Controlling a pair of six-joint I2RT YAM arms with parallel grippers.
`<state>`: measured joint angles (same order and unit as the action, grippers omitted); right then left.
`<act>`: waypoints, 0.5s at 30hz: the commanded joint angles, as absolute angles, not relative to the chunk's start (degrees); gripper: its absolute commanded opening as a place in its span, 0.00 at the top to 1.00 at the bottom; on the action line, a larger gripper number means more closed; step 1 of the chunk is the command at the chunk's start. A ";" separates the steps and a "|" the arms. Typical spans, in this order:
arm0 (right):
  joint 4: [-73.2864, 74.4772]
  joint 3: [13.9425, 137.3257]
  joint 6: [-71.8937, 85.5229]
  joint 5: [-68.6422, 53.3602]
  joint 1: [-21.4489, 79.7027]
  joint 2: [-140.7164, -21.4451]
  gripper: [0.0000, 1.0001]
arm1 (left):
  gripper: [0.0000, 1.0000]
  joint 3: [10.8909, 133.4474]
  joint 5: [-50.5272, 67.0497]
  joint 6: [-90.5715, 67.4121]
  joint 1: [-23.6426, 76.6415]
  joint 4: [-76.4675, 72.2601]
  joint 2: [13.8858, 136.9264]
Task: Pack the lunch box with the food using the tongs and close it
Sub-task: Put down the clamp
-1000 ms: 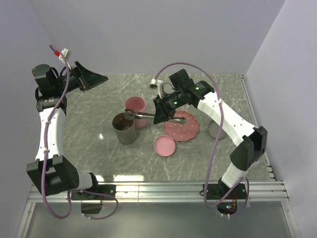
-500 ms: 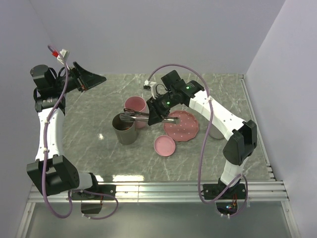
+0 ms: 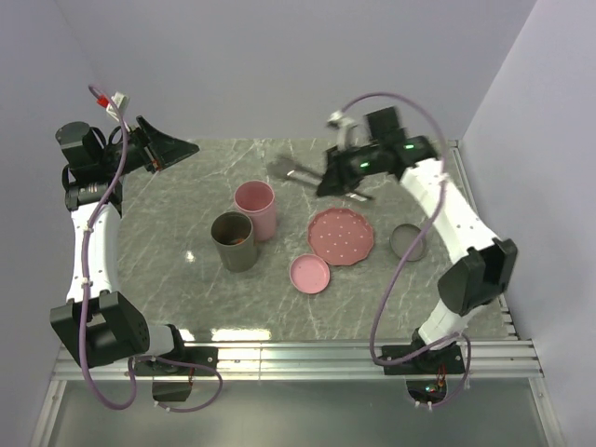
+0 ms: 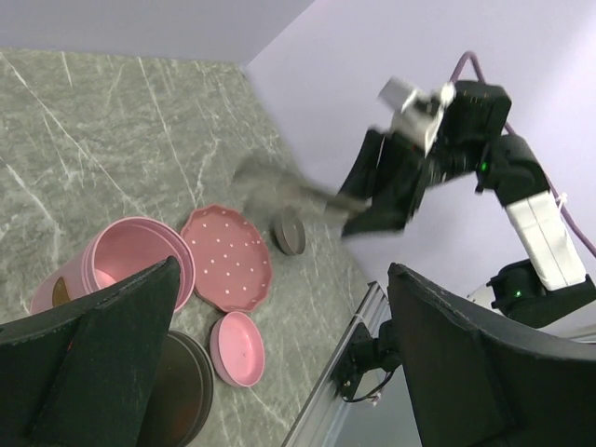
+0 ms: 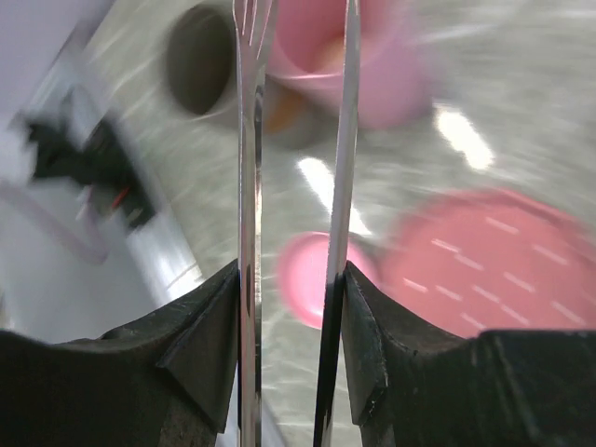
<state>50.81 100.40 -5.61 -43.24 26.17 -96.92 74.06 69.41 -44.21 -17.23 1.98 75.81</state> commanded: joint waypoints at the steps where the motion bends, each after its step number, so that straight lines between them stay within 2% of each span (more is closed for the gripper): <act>1: 49.56 98.62 -6.41 -42.90 15.05 -91.23 0.50 | 0.01 75.85 70.84 -43.15 -17.67 1.14 74.53; 7: 47.30 93.87 -7.39 -37.02 0.63 -91.58 0.51 | 0.01 74.62 70.40 -44.56 -17.67 -1.56 74.79; 15: 37.10 92.64 3.04 -26.03 -2.64 -100.44 0.48 | 0.01 74.35 69.96 -43.95 -17.67 -1.50 75.23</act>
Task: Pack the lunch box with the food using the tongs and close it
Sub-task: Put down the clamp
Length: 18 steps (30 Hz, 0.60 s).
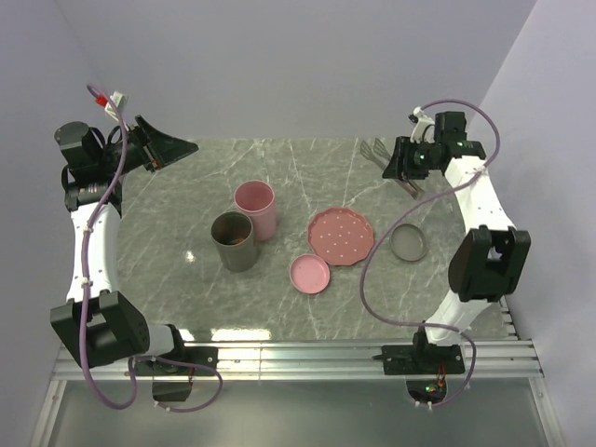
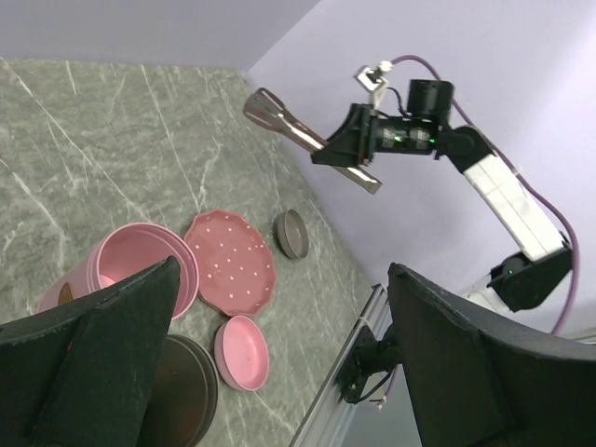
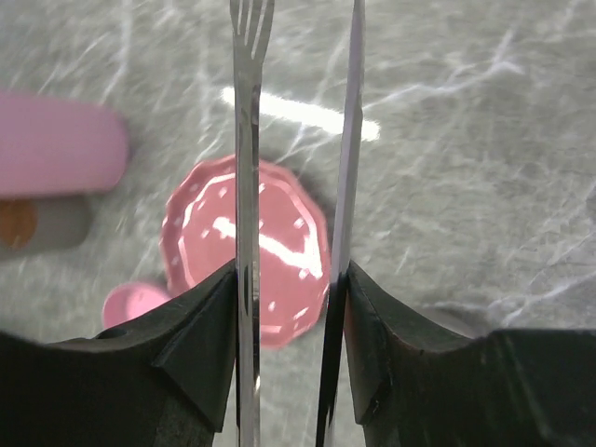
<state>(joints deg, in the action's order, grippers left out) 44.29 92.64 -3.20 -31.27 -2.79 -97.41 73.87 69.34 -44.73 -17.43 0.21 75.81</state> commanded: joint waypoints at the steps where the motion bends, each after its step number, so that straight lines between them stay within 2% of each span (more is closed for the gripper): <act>1: 35.09 92.72 4.47 -25.15 -2.46 -101.50 0.48 | 0.01 74.62 69.79 -43.51 -17.67 -1.06 75.23; 9: 26.20 93.69 8.97 -17.24 -0.70 -111.96 0.47 | 0.01 75.41 69.61 -41.14 -17.58 2.19 75.58; 18: 26.63 95.19 8.17 -15.56 -0.44 -119.44 0.42 | 0.01 74.88 69.61 -40.87 -17.58 2.02 76.11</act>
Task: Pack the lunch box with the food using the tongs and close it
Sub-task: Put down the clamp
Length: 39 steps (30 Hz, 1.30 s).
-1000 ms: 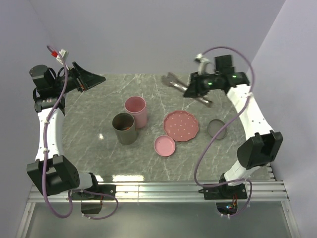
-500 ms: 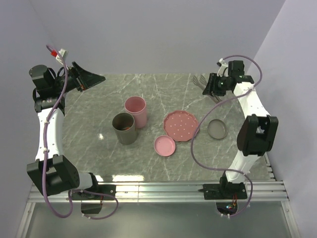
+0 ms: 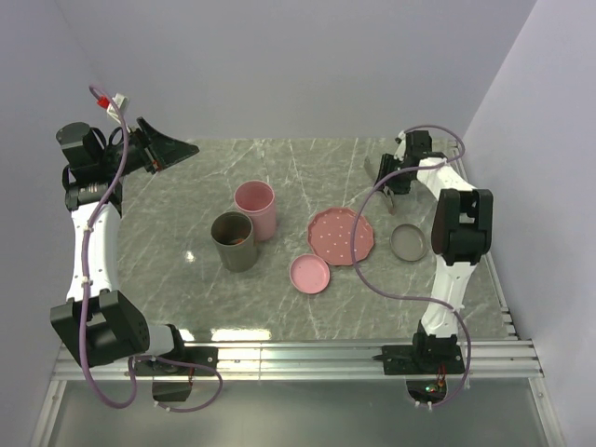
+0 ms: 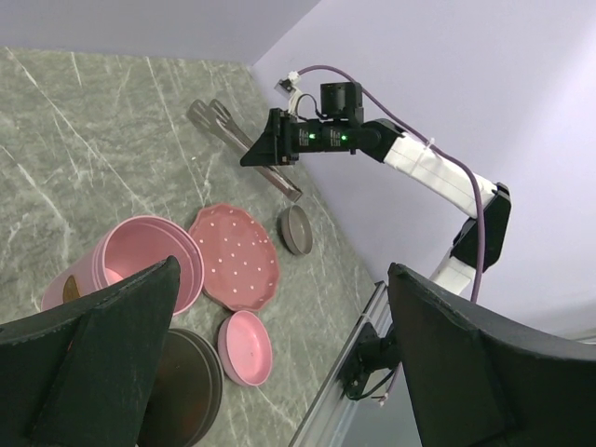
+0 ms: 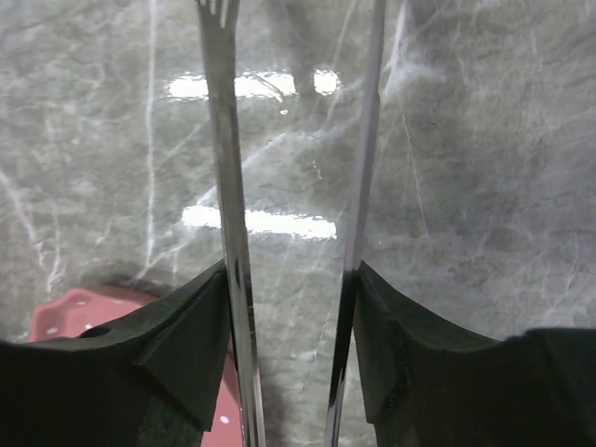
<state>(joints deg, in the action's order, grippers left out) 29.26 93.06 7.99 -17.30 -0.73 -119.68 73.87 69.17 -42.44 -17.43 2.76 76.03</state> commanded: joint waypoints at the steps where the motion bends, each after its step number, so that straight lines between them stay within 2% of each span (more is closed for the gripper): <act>1: 27.07 95.19 8.09 -15.56 -0.44 -119.70 0.41 | 0.01 74.71 69.61 -40.96 -17.67 1.85 76.11; 3: 27.33 95.19 7.91 -15.56 -0.44 -120.41 0.34 | 0.01 74.71 69.70 -41.13 -17.67 1.67 76.20; 6: 28.73 96.06 7.38 -15.64 -0.35 -121.72 0.31 | 0.01 74.79 69.87 -41.48 -17.58 1.23 76.46; 11: 30.41 97.64 6.68 -16.00 -0.26 -122.70 0.16 | 0.01 75.15 69.87 -40.61 -17.58 2.28 76.29; 19: 32.52 97.56 5.63 -15.65 -0.44 -121.56 0.07 | 0.01 75.85 70.14 -40.17 -17.58 3.34 75.67; 24: 34.27 97.12 3.00 -17.40 -0.62 -114.71 0.00 | 0.00 77.34 70.31 -37.54 -17.67 5.97 75.23; 26: 36.29 97.30 0.54 -18.28 -0.79 -109.88 0.00 | 0.01 78.30 70.75 -34.82 -17.67 10.35 75.32; 29: 39.54 96.07 -5.43 -20.39 -1.49 -102.85 0.00 | 0.01 81.82 68.65 -21.06 -17.58 22.35 75.94; 34: 46.56 90.20 -12.91 -20.22 -2.64 -91.96 0.00 | 0.01 88.59 58.64 -4.95 -17.67 37.25 76.46; 39: 54.90 83.42 -24.06 -22.50 -3.78 -85.00 0.00 | 0.01 89.65 59.06 5.35 -17.67 46.82 77.34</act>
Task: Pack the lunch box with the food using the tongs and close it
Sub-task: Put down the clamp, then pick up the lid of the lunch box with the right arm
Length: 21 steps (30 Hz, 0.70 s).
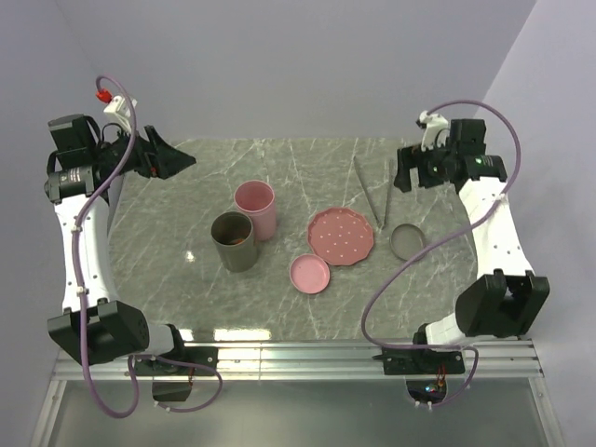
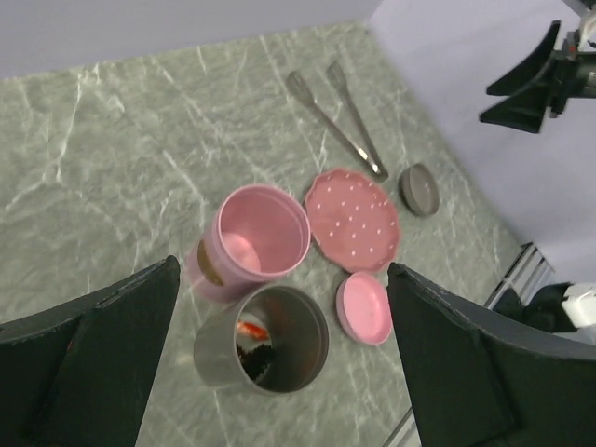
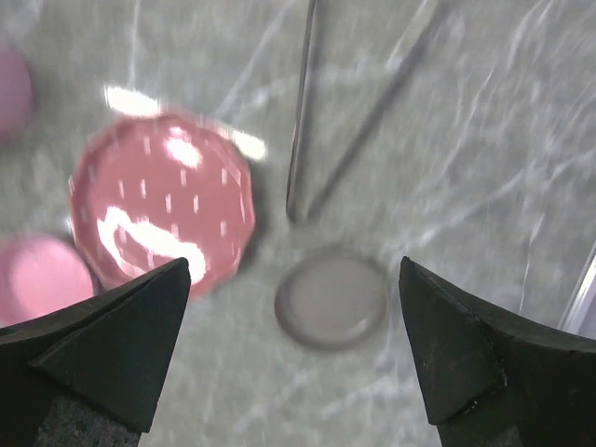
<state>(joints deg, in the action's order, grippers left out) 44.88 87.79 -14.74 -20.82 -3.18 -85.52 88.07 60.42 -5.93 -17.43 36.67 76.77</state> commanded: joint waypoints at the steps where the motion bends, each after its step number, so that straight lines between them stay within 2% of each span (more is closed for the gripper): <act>1: 55.89 81.06 -25.47 -23.28 -3.78 -83.25 0.00 | 0.01 89.21 59.06 5.88 -17.75 47.45 77.17; 6: 55.73 71.91 -30.76 -20.92 -3.60 -78.40 0.00 | 0.01 83.08 66.26 9.31 -17.67 48.17 73.22; 12: 49.25 59.78 -33.31 -14.44 -0.88 -75.67 0.02 | 0.01 72.44 71.62 -2.54 -17.75 30.08 66.10; 16: 44.83 53.98 -34.01 -13.80 0.08 -76.38 0.09 | 0.01 67.16 76.45 -6.68 -17.67 20.31 63.29; 21: 35.43 46.95 -37.34 -12.83 1.14 -75.06 0.19 | 0.02 62.58 76.82 -10.89 -17.58 10.73 61.52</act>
